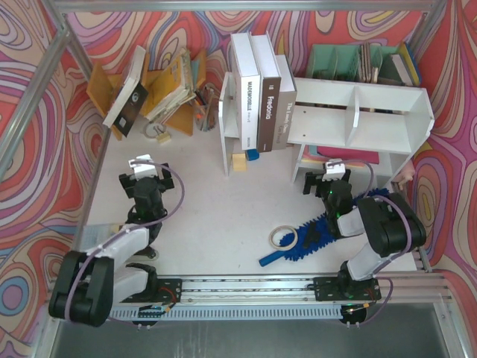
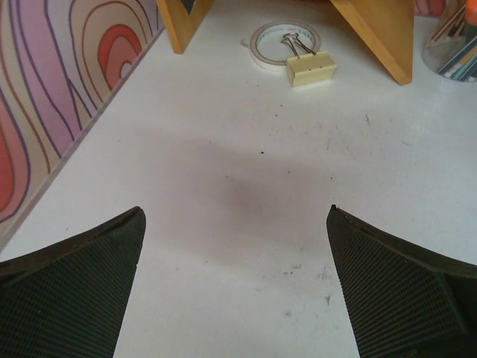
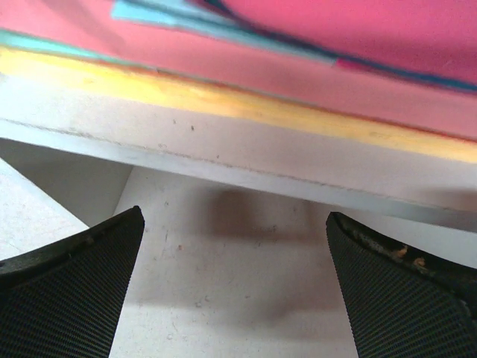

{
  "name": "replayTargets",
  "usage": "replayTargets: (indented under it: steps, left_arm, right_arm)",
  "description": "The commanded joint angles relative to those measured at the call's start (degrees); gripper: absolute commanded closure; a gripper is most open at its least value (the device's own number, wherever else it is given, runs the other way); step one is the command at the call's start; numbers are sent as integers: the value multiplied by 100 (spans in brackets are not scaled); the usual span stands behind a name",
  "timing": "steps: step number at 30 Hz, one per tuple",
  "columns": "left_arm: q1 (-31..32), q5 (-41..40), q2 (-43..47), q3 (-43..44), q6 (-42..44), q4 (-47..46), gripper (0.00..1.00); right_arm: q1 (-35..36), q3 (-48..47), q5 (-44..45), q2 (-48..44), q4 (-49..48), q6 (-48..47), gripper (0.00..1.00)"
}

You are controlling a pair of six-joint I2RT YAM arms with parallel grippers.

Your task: Dust the bookshelf with a duster

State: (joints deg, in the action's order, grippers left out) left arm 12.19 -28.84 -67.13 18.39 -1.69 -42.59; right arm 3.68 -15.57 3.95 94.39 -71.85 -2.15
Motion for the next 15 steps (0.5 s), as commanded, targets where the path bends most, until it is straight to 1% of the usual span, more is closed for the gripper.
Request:
replayTargets:
  steps: [1,3,7,11,15]
  left_arm:
    - [278,-697,716,-82,-29,1060,2]
    - [370,-755,1051,-46,-246,1514,2]
    - [470,-886,1651,126,-721,2299,2]
    - [513,-975,1941,386,-1326,3119,2]
    - [522,-830,2082,552,-1814,3741,2]
  right_arm:
    - [8,63,-50,-666,16,-147,1]
    - [23,15,-12,-1018,671,-135,1]
    - [27,135,293,-1763,1593,62,1]
    - [45,193,203,-2586,2580,225,1]
    - [56,255,54,-3381,3453,429,1]
